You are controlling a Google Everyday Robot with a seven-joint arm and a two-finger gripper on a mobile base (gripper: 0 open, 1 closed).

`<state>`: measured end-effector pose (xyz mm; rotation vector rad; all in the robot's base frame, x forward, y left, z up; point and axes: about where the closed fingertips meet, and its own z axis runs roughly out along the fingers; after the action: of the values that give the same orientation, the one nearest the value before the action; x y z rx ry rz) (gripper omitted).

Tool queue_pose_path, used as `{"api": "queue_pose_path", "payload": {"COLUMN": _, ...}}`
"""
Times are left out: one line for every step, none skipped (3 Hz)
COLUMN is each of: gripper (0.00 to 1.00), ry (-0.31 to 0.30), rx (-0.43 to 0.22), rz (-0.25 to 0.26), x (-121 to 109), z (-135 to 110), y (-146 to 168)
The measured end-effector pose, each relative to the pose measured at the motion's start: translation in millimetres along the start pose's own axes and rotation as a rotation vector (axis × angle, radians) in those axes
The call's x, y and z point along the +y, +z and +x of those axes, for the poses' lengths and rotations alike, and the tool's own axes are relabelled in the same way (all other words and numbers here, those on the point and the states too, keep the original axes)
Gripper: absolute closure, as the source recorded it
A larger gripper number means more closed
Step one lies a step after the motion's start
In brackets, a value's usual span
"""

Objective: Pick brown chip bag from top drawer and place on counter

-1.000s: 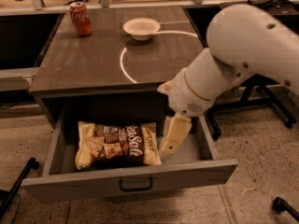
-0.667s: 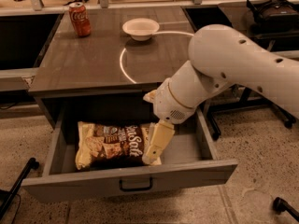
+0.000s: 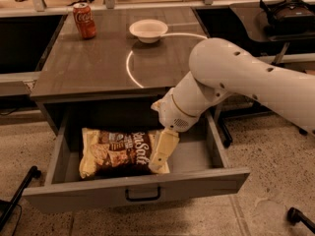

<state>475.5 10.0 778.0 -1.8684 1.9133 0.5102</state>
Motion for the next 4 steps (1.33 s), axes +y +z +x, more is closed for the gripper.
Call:
{"api": "queue_pose_path", "payload": {"gripper": 0.00, "ry": 0.016, "rx": 0.040, "rz": 0.022, "x": -16.0, "z": 10.3, "y": 20.2}}
{"api": "queue_pose_path", "payload": {"gripper": 0.00, "ry": 0.009, "rx": 0.072, "rz": 0.032, "x": -34.6, "z": 13.3, "y": 48.1}}
{"api": "queue_pose_path", "payload": {"gripper": 0.00, "ry": -0.008, "rx": 0.085, "rz": 0.035, "x": -50.2, "z": 12.8, "y": 74.6}}
{"api": "queue_pose_path", "payload": {"gripper": 0.00, "ry": -0.022, "rx": 0.089, "rz": 0.046, "x": -63.7, "z": 13.5, "y": 98.7}}
